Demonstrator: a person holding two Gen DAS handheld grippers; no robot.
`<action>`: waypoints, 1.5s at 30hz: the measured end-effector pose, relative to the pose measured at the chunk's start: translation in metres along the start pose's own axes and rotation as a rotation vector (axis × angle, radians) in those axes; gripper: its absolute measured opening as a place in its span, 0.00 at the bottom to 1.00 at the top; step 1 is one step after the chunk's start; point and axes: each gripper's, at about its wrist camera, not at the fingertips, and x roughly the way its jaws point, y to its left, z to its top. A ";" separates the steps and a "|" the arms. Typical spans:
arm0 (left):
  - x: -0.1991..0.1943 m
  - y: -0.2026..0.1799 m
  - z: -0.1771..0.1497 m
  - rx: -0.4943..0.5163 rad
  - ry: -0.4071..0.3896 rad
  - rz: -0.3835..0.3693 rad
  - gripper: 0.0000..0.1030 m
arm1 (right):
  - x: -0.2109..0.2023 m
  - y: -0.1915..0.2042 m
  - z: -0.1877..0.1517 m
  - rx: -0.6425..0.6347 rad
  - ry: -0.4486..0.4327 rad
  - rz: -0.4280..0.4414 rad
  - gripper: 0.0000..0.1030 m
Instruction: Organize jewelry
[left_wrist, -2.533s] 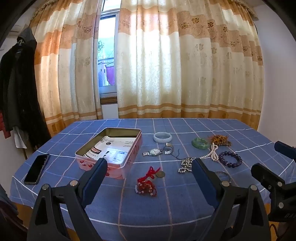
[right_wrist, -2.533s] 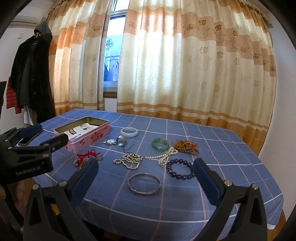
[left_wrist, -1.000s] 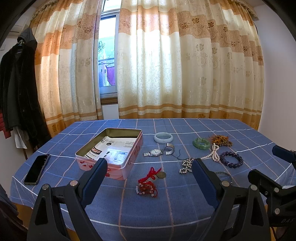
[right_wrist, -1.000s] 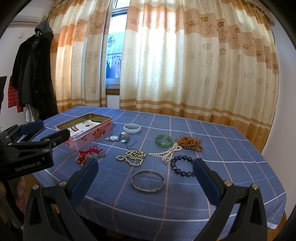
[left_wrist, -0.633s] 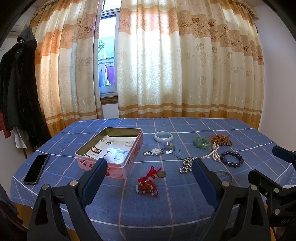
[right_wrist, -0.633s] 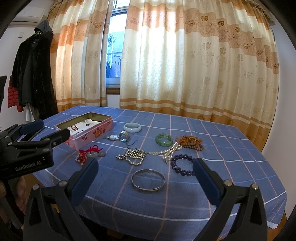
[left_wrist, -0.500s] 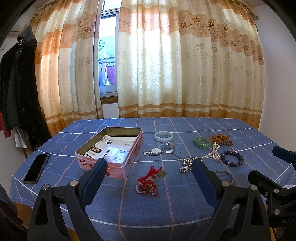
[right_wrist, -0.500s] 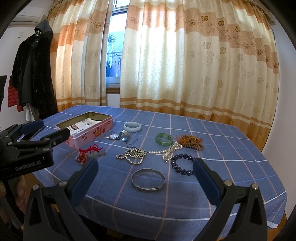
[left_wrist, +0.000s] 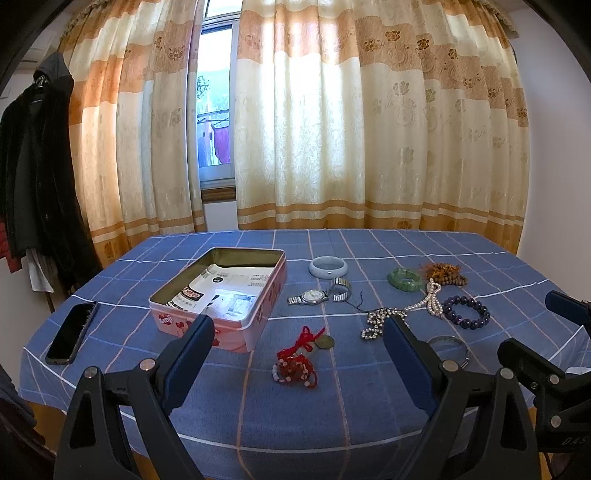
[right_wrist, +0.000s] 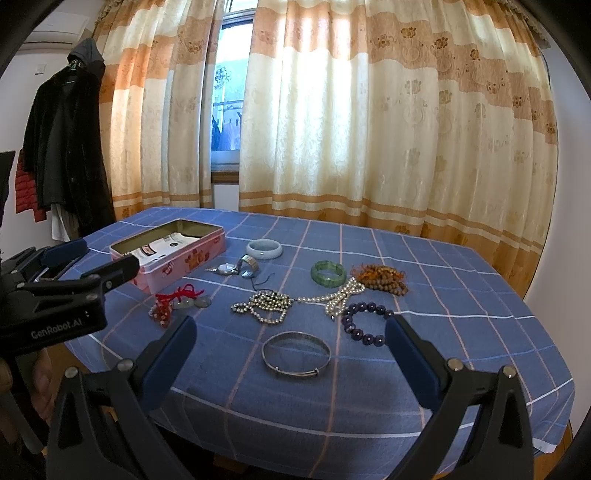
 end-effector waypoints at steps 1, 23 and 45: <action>0.001 0.000 -0.001 0.001 0.003 0.001 0.90 | 0.001 -0.002 0.001 0.001 0.004 0.001 1.00; 0.077 0.005 -0.014 0.069 0.121 -0.027 0.90 | 0.045 -0.028 -0.029 0.052 0.159 -0.010 1.00; 0.105 0.006 0.006 0.080 0.122 -0.128 0.00 | 0.067 -0.044 -0.038 0.078 0.191 0.015 1.00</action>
